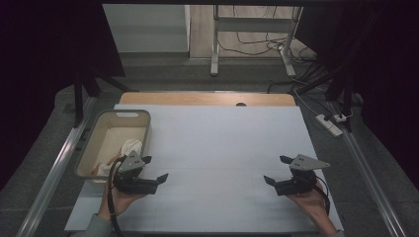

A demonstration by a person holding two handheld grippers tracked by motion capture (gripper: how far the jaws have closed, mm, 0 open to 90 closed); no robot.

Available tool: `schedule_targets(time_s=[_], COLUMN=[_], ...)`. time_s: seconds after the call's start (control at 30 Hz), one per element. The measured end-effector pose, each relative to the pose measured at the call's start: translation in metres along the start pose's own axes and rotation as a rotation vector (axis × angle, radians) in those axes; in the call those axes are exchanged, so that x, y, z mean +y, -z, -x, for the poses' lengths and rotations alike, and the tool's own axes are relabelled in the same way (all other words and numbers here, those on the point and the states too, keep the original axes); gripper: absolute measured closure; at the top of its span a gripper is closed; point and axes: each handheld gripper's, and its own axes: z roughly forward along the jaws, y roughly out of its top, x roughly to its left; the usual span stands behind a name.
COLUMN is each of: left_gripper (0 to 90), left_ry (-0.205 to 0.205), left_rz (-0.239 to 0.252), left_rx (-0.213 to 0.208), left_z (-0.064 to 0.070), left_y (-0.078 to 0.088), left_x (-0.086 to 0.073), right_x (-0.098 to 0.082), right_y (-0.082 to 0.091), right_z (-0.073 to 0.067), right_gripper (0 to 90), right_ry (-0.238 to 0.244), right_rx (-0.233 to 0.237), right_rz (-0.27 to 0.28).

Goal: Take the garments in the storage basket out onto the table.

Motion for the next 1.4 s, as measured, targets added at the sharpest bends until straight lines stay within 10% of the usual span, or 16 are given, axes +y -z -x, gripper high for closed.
schedule_targets(time_s=[1.4], left_gripper=[15.7], left_ry=[-0.004], left_rz=[-0.011], left_rx=[0.074], left_z=[-0.014], left_y=[0.006], left_x=[0.009], right_x=[-0.002], right_y=[-0.006], right_z=[0.001], right_gripper=[6.1], right_ry=[-0.024], right_rx=[0.036], right_rz=[-0.029])
